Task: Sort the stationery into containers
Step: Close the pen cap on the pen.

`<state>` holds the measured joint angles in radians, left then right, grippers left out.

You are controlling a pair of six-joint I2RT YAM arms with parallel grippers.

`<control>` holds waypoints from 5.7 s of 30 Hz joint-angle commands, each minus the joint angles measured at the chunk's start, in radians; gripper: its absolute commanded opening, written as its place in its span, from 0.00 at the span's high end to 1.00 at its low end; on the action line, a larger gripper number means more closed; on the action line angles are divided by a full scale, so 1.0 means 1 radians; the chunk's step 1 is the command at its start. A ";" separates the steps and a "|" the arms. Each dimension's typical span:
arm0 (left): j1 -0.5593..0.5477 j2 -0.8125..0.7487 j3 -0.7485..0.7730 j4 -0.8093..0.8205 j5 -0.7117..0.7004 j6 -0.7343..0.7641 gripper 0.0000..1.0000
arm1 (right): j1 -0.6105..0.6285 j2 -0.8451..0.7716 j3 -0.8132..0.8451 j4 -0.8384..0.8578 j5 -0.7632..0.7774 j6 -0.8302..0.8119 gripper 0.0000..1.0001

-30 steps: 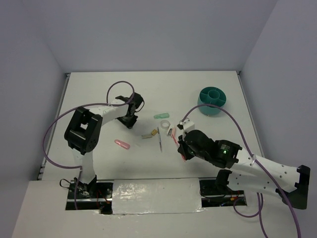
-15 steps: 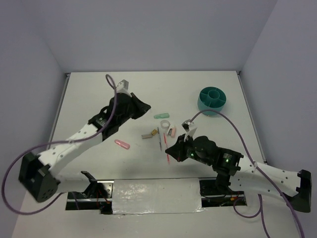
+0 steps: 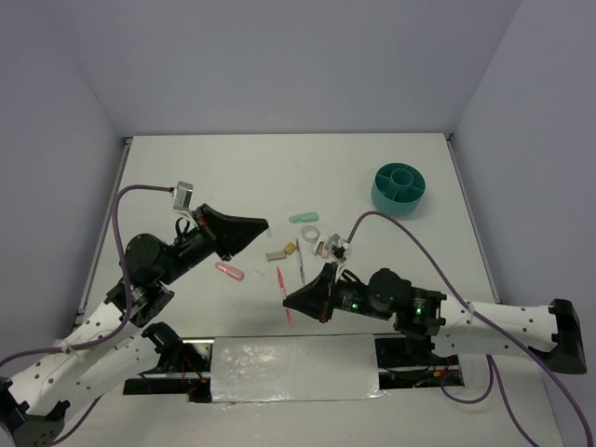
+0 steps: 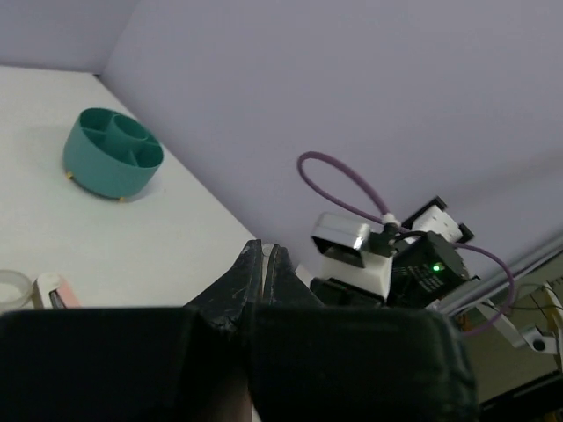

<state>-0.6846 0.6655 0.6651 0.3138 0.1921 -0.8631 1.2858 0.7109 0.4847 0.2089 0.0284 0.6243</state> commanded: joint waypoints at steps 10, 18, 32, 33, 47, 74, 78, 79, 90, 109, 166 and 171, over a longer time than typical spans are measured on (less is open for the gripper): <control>-0.004 -0.053 0.047 -0.062 0.112 0.016 1.00 | 0.070 0.079 0.147 -0.046 0.110 -0.192 1.00; -0.004 -0.058 0.062 -0.117 0.099 -0.039 1.00 | 0.069 0.101 0.195 -0.098 0.182 -0.239 1.00; -0.004 -0.033 0.010 -0.010 0.150 -0.083 1.00 | 0.064 0.121 0.230 -0.129 0.206 -0.265 1.00; -0.004 -0.033 0.007 -0.010 0.148 -0.082 1.00 | 0.063 0.122 0.230 -0.129 0.205 -0.265 1.00; -0.004 -0.027 -0.010 0.001 0.147 -0.068 1.00 | 0.064 0.110 0.230 -0.143 0.208 -0.264 1.00; -0.004 -0.030 -0.012 0.022 0.142 -0.074 1.00 | 0.063 0.096 0.219 -0.155 0.240 -0.256 1.00; -0.004 -0.029 -0.018 0.034 0.148 -0.077 1.00 | 0.063 0.105 0.227 -0.155 0.245 -0.259 1.00; -0.004 -0.029 -0.016 0.033 0.150 -0.076 1.00 | 0.061 0.104 0.227 -0.155 0.245 -0.258 1.00; -0.004 -0.024 -0.044 0.050 0.167 -0.053 1.00 | 0.055 0.111 0.264 -0.155 0.220 -0.264 1.00; -0.004 -0.007 -0.084 0.021 0.237 0.044 1.00 | -0.078 0.122 0.342 -0.075 0.121 -0.265 1.00; -0.004 0.022 0.194 -0.154 0.208 0.213 0.50 | -0.100 0.208 0.422 -0.071 -0.085 -0.296 1.00; -0.004 0.025 0.179 -0.139 0.228 0.205 0.58 | -0.100 0.208 0.425 -0.072 -0.087 -0.298 1.00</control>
<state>-0.6853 0.6922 0.8505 0.1059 0.3851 -0.6590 1.1786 0.9245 0.8539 0.1032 -0.0654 0.3435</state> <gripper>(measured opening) 0.439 0.045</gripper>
